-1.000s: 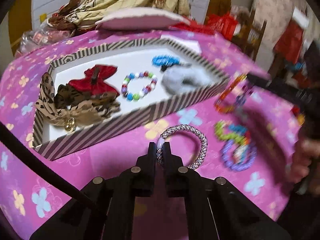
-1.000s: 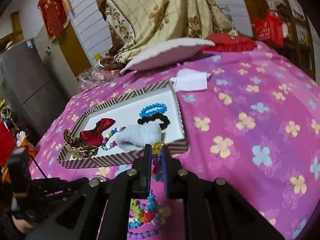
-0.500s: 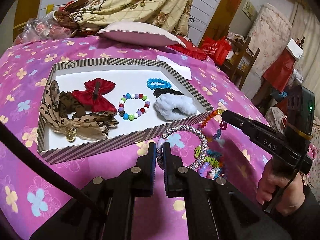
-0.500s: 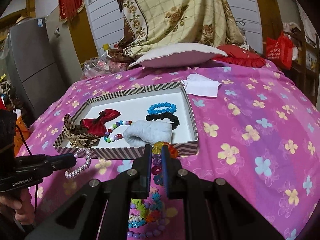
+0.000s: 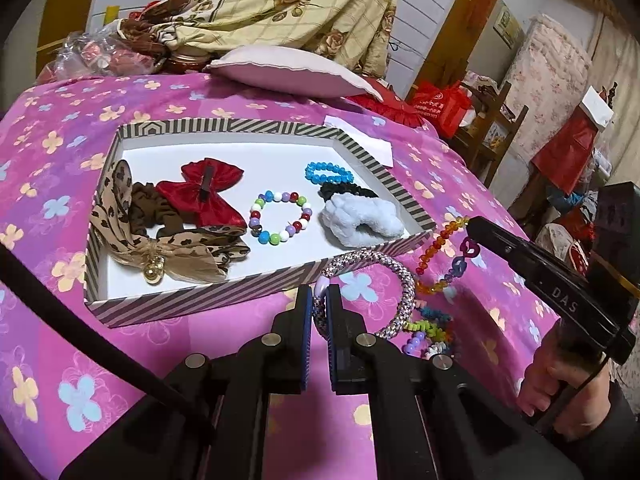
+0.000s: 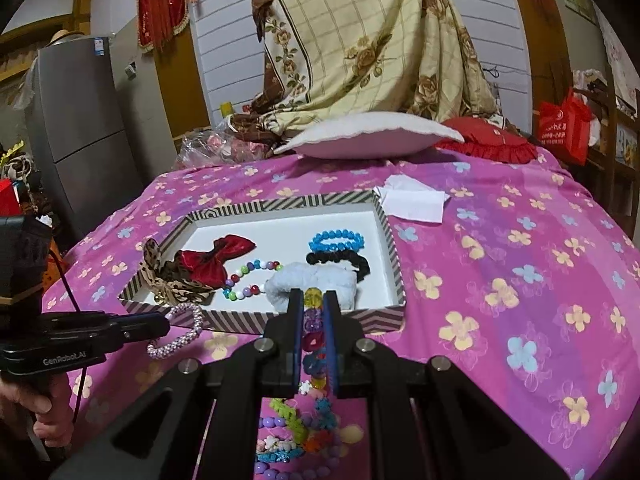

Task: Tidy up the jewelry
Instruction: 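Lift the silver bangle with the left tool while the right tool lifts the orange bracelet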

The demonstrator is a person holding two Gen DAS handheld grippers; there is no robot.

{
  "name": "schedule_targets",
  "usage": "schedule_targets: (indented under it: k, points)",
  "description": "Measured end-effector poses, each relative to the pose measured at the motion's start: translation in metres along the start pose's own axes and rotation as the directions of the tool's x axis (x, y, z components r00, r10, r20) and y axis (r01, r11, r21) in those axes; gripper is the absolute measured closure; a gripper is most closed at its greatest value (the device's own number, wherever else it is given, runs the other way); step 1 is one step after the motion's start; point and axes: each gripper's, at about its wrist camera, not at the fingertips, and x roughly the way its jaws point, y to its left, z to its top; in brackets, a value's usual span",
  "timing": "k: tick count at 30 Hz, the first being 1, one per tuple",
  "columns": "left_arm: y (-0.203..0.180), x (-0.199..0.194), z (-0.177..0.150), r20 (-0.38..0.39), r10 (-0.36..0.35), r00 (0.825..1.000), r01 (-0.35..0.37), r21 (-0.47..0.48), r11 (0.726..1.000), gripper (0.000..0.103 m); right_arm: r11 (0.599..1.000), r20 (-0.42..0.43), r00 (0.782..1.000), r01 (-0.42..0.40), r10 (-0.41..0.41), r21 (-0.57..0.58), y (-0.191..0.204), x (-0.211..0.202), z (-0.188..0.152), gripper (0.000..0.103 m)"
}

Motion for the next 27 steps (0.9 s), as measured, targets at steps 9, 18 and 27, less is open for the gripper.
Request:
schedule_targets:
  k: [9, 18, 27]
  points:
    - [-0.002, 0.003, 0.003, 0.000, 0.003, 1.000, -0.003, -0.005, 1.000, 0.094, 1.000, 0.022, 1.000, -0.020, 0.021, -0.007, 0.006, -0.004, 0.002, 0.093]
    - [0.000, 0.002, 0.009, 0.019, 0.003, 1.000, -0.002, -0.023, 1.000, 0.094, 0.999, 0.040, 0.998, -0.051, 0.051, -0.008, 0.013, -0.006, 0.006, 0.093]
    - [-0.003, -0.002, 0.008, 0.028, -0.004, 1.000, 0.005, -0.022, 1.000, 0.094, 0.998, 0.035, 0.998, -0.059, 0.060, -0.016, 0.019, -0.007, 0.005, 0.093]
